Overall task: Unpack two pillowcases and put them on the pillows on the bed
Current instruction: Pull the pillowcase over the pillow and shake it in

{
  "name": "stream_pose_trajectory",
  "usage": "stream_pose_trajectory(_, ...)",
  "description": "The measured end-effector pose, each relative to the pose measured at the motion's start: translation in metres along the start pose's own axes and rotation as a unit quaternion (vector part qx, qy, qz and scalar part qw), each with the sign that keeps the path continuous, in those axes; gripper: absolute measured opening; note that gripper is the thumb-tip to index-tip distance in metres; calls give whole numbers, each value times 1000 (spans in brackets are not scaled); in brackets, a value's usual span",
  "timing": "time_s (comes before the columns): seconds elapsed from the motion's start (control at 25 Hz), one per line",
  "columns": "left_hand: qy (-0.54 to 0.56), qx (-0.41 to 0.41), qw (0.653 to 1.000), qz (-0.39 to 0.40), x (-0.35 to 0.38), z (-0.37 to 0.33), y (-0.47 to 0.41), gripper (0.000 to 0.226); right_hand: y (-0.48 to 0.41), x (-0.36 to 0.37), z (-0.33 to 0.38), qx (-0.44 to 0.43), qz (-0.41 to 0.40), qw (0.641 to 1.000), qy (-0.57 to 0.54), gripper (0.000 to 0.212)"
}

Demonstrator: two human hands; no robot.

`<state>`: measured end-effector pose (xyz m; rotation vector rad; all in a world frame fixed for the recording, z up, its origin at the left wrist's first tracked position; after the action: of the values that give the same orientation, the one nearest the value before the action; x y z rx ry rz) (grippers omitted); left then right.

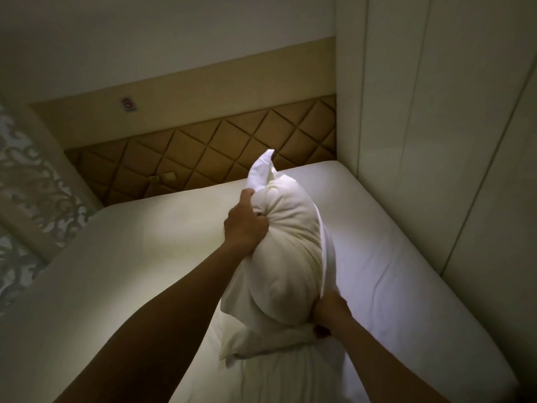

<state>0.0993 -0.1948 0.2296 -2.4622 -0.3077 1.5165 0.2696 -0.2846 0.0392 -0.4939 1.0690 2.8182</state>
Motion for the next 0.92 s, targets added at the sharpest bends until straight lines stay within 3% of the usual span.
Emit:
stream_pose_trajectory(0.2, 24, -3, 995, -92, -53, -22, -42, 48, 33, -40, 89, -128, -38, 985, -111, 26)
stream_pose_trajectory(0.28, 49, -3, 995, -84, -66, -14, -58, 41, 45, -55, 114, -183, -60, 968, -159, 24)
stream_pose_trajectory(0.4, 133, -79, 988, -29, -55, 29, -62, 10, 58, -69, 129, -216, -77, 957, -178, 7)
stream_pose_trajectory(0.56, 49, -99, 994, 17, -31, 64, -31, 36, 54, -63, 135, -217, -97, 960, -147, 23)
stream_pose_trajectory(0.68, 101, -91, 990, 38, -33, 62, -25, 48, 46, -49, 137, -216, -81, 962, -145, 17)
stream_pose_trajectory(0.8, 290, -115, 944, 110, -36, 53, -10, 40, 36, -40, 131, -175, -64, 962, -201, 6)
stream_pose_trajectory(0.88, 369, -150, 902, 167, -22, 51, 7, 34, 27, -35, 123, -130, -42, 952, -273, 18)
stream_pose_trajectory(0.92, 373, -173, 890, 198, -13, 51, 16, 42, 24, -32, 118, -112, -35, 947, -299, 24)
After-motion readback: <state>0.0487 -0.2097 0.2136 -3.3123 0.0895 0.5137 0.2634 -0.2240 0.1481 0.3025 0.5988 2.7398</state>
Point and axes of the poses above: each hand's wrist, its own y-axis away from the middle knuckle, its own x-axis out of the palm, z = x × y, the point moved 4 cm from there along -y, towards the middle knuckle, and after that the axes turned 9 degrees about -y, right-handed, at the moved point
